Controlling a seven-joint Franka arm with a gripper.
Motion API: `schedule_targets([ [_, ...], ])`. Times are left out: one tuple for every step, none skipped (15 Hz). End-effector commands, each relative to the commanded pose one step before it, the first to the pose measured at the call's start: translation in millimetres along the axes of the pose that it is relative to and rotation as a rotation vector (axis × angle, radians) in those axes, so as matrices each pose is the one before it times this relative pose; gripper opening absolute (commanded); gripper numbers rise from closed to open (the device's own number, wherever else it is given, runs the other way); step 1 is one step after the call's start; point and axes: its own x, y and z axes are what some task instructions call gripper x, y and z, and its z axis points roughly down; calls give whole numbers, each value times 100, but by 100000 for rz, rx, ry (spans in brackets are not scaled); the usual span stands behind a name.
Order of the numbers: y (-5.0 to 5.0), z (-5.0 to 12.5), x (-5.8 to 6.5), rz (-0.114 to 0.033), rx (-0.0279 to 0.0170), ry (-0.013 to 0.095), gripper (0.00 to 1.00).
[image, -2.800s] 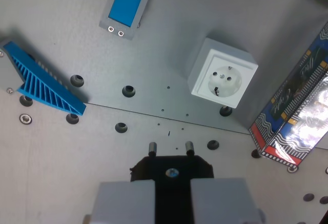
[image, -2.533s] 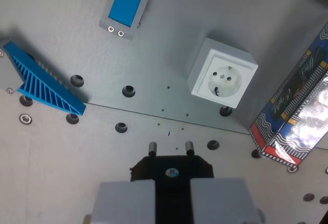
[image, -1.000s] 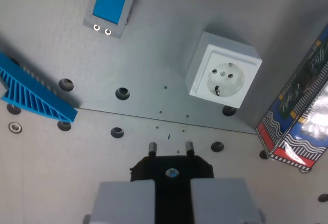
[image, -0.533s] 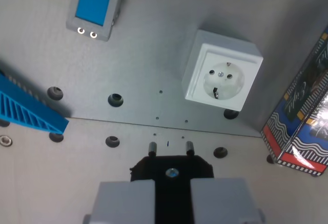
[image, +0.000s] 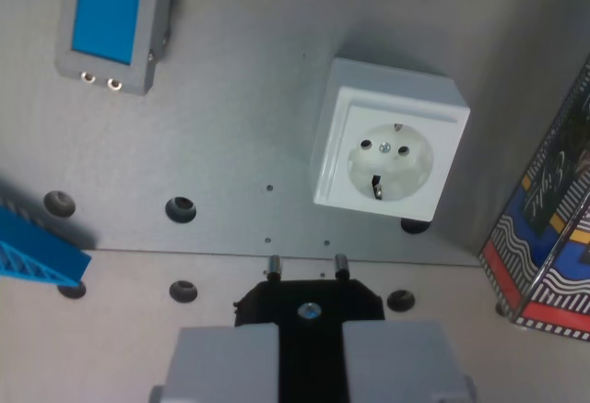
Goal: Move above the white socket
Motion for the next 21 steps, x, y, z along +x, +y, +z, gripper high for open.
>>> schedule_targets([
  [690,1668,-452,12171,359,9263,0],
  [184,463,-128,950,49,79,0],
  [182,462,-123,991,46,228,0],
  [183,462,-119,653,70,118,0],
  [189,461,-114,616,119,-209,0],
  [198,460,-110,667,63,131,0],
  [201,455,-104,634,63,9,0],
  [199,445,-97,527,59,238,0],
  [194,433,-90,311,93,-139,0],
  [186,422,-87,351,130,-27,0],
  [180,410,-87,350,133,106,0],
  [174,393,-87,490,157,-116,0],
  [165,370,-83,512,158,-120,0],
  [156,345,-79,403,163,158,0],
  [144,324,-79,252,106,79,0],
  [131,302,-80,333,125,138,0],
  [122,277,-83,217,39,193,0],
  [118,252,-82,-79,-148,118,0],
  [104,199,-76,111,-92,123,0],
  [99,176,-71,113,5,-41,0],
  [93,157,-68,109,65,-40,0],
])
